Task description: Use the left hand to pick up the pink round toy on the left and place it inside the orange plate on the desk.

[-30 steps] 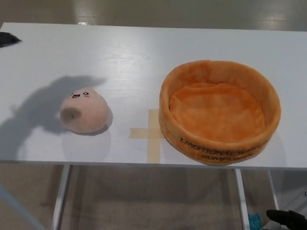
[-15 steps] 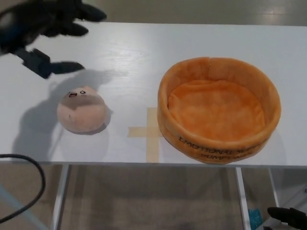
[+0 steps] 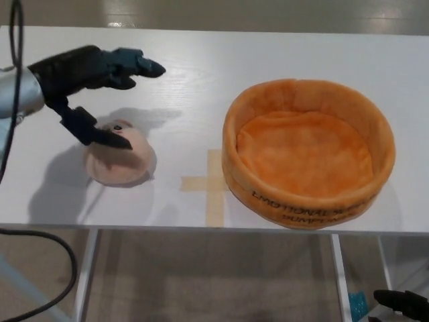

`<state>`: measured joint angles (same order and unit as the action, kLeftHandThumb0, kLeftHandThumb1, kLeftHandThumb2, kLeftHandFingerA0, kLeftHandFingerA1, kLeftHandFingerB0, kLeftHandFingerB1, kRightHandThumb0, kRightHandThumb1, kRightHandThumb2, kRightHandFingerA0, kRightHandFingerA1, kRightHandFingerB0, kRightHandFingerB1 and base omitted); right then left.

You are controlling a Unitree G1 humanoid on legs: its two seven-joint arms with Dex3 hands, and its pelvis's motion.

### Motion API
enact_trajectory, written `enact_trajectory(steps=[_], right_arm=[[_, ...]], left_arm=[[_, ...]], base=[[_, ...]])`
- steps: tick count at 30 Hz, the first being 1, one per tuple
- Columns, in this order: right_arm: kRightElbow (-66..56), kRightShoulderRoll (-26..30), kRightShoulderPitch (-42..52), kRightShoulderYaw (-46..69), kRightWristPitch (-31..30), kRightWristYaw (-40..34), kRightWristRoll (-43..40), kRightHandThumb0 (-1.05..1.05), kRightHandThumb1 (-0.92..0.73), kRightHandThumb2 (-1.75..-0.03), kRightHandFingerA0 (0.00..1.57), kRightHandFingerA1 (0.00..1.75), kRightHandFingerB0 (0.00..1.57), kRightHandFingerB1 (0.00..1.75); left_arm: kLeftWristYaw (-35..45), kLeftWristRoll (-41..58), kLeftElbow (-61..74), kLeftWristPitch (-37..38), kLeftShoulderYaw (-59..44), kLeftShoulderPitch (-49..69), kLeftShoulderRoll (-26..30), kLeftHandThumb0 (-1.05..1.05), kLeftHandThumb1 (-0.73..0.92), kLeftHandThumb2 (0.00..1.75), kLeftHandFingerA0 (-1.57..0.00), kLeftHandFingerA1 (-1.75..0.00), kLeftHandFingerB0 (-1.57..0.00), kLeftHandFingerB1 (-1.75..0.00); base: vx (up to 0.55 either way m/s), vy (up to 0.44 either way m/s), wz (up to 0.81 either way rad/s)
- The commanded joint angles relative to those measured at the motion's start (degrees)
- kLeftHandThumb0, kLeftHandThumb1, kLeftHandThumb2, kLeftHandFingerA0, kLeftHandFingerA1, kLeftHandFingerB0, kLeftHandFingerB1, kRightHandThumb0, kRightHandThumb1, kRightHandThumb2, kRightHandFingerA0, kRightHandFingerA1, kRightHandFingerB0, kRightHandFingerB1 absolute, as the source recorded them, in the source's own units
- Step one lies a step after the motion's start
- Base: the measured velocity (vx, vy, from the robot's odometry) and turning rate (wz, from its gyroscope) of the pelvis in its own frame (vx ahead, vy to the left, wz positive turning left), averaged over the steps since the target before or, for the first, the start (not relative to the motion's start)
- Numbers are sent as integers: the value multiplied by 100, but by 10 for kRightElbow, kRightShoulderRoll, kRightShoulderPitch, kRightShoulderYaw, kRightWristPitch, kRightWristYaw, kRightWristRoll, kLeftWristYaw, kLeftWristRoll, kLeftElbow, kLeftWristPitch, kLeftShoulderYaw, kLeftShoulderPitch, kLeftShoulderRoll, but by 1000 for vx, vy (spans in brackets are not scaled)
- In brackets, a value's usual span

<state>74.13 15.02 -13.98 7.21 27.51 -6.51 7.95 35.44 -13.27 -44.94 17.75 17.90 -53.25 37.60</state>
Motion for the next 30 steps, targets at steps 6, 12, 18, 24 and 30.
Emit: enact_trajectory(steps=[6, 12, 18, 24, 30], right_arm=[[4, 4, 2, -1, -2, 2, -4, -40, -57, -58, 74, 60, 65, 45], [4, 3, 3, 1, -1, 3, -5, -40, -58, -58, 74, 60, 64, 44], [4, 4, 2, 2, 1, 4, -6, -41, -58, -58, 74, 60, 64, 44], [3, 3, -1, 4, -1, 5, -8, -40, -58, -58, 74, 61, 65, 44], [4, 3, -1, 3, -1, 3, -7, -40, -58, -58, 74, 60, 64, 44]], left_arm=[[-8, -73, 1, -23, 29, 8, 0, -45, 33, 72, 0, -14, 0, -19], [-6, -82, 9, -35, 33, 16, -4, -46, 33, 72, 0, -14, 0, -20], [-13, -83, 2, -20, 29, 26, -10, -47, 30, 75, 0, -23, 0, -24], [-15, -85, -21, -3, 31, 31, -14, -49, 32, 74, -2, -33, -2, -30], [-11, -85, -23, -9, 28, 38, -20, -29, 21, 81, 0, -47, 0, -48]], base=[[0, 0, 0], [0, 0, 0], [0, 0, 0], [0, 0, 0], [0, 0, 0]])
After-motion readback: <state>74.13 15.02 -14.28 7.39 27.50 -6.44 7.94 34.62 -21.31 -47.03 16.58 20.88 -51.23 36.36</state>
